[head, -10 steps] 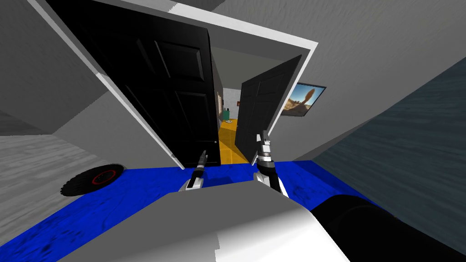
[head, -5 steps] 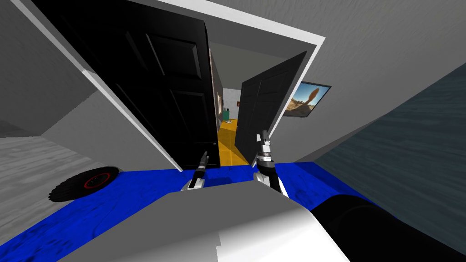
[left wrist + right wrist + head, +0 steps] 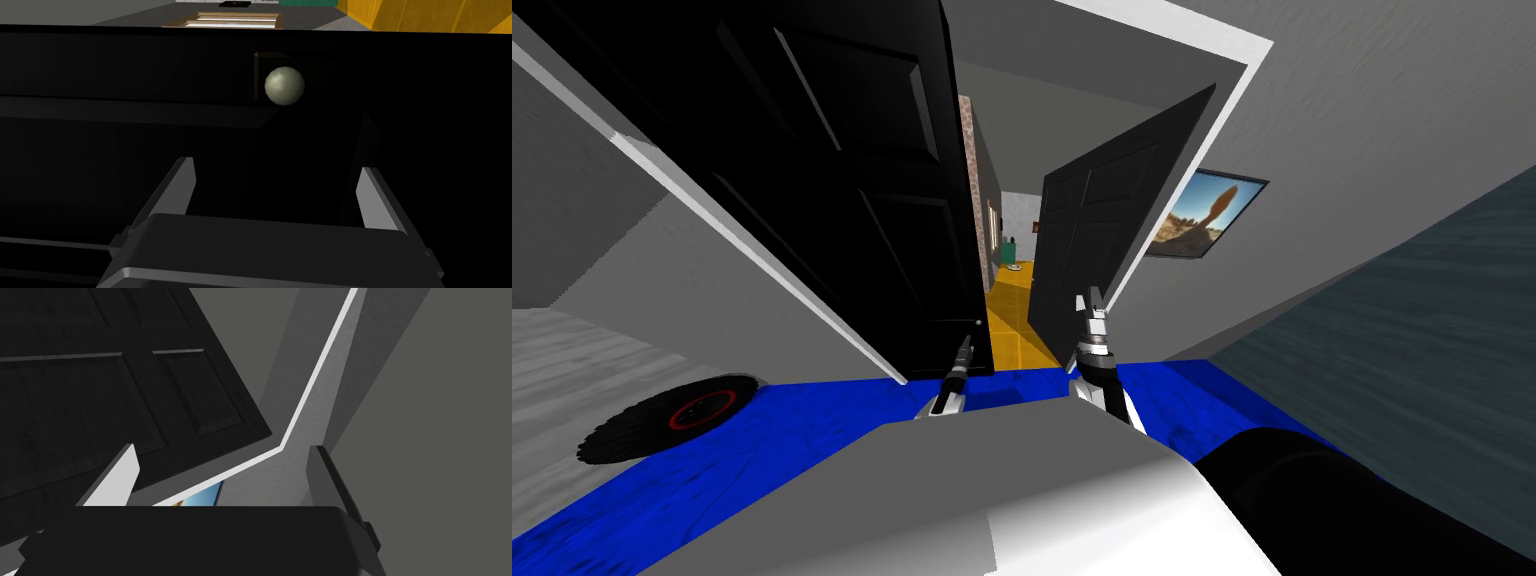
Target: Push the door open
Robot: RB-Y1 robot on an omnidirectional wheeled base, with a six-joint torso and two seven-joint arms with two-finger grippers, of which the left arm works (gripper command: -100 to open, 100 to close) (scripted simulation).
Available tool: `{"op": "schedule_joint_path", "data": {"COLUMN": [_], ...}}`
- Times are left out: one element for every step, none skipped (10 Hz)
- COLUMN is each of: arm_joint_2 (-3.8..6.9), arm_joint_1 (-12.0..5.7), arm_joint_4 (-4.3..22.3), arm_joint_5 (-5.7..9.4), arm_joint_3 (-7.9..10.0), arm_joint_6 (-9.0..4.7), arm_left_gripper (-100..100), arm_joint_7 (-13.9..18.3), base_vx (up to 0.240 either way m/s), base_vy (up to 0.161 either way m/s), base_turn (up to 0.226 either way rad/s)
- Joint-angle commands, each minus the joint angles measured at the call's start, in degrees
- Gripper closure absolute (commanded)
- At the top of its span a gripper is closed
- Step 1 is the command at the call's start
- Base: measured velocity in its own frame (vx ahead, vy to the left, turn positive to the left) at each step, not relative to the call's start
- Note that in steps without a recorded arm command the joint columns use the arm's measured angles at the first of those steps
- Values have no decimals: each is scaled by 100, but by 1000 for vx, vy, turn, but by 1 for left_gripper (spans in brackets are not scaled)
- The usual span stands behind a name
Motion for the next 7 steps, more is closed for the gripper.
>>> {"op": "schedule_joint_path", "data": {"arm_joint_2": [-6, -8, 80, 109, 128, 135, 134], "arm_joint_1": [-74, -33, -53, -62, -72, -82, -87], "arm_joint_4": [170, 81, 106, 115, 125, 135, 140], "arm_joint_5": [5, 1, 11, 17, 23, 30, 33], "arm_joint_3": [11, 4, 22, 32, 42, 54, 59], "arm_joint_6": [-67, -25, -21, -15, -9, -2, 2], "arm_left_gripper": [-100, -100, -100, -100, -100, -100, -100], "arm_joint_7": [-2, -5, -11, -15, -19, -23, -25], "base_vx": [52, 22, 127, 192, 189, 179, 190], "base_vy": [1, 1, -8, -11, -19, -24, 4], "base_turn": [-1, 0, -29, -25, -22, -24, -10]}}
